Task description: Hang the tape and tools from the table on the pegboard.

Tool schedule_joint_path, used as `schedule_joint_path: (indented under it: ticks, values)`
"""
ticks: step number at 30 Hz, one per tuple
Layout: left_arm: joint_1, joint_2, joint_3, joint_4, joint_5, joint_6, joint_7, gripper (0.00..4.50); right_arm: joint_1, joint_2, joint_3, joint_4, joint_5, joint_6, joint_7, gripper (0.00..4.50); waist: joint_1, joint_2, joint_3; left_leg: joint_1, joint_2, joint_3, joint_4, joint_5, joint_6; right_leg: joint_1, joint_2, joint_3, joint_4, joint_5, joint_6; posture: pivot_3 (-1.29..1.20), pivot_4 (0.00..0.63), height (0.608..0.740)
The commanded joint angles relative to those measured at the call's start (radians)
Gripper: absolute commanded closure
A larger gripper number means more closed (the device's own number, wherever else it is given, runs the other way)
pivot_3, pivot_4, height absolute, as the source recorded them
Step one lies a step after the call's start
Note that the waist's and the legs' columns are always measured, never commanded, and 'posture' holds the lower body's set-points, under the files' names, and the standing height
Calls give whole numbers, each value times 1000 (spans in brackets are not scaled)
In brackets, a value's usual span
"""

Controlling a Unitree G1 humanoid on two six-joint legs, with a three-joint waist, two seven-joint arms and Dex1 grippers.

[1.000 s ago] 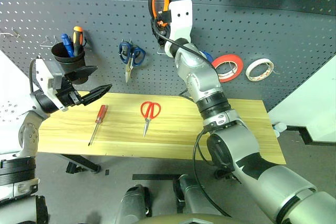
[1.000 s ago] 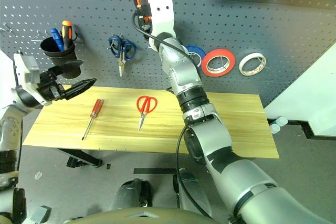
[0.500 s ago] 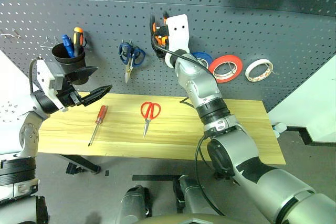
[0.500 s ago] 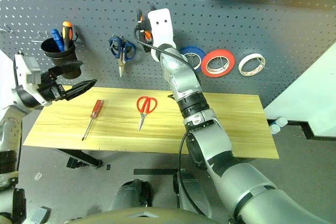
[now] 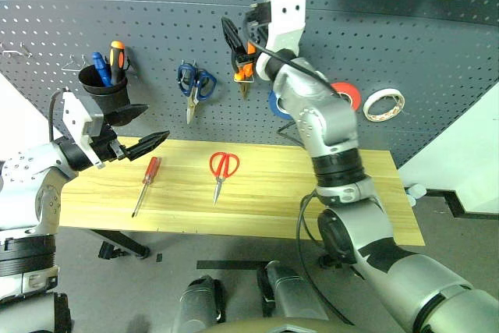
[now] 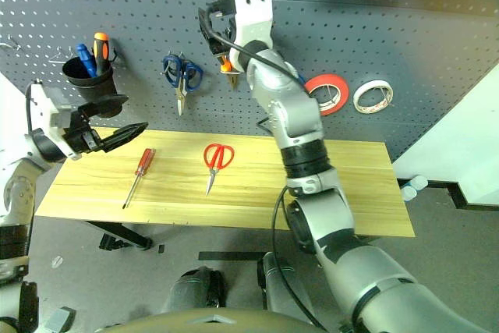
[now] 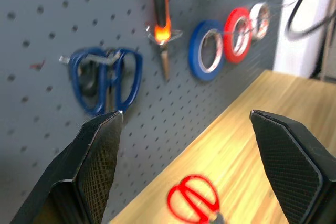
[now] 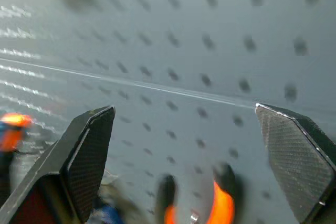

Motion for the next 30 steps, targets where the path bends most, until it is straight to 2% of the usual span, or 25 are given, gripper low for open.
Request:
schedule_joint_path:
  ticks: [1,5,8,13,19,25,30]
  values:
    - [-9,-9,-14,9,62,12,98,432,41,-91,19,-193,123,150,170,19,1,0,-1,1,0,0,0,0,0,1,0,0,0,0,0,1,82,734]
    - [11,-58,-45,-35,59,110,181,432,121,-238,43,-268,209,300,332,19,2,0,-1,4,0,0,0,0,0,5,0,-1,0,0,0,-6,90,734]
    - [21,-107,-75,-60,114,147,295,432,188,-346,76,-298,255,339,475,19,2,0,-1,15,0,-1,-1,-1,2,18,0,-1,-4,-1,0,-9,94,734]
    - [36,-183,-139,-87,177,185,407,432,268,-462,122,-307,306,316,697,19,-1,0,-1,20,0,1,-1,-1,2,21,1,0,-4,-1,1,-17,102,734]
    - [10,-282,-216,-111,234,277,532,432,288,-534,183,-199,274,257,863,19,2,0,-1,21,0,0,-1,-1,2,21,2,0,-3,-1,1,-13,112,734]
    - [-91,-420,-239,-25,285,408,719,432,283,-551,237,38,171,90,975,19,8,0,-1,21,0,0,0,-1,2,23,1,0,-4,-1,1,1,126,734]
    - [-162,-537,-300,56,354,523,851,432,267,-518,264,206,62,-38,965,19,12,0,2,22,-1,0,-1,-2,3,24,2,0,-5,-1,2,-12,170,734]
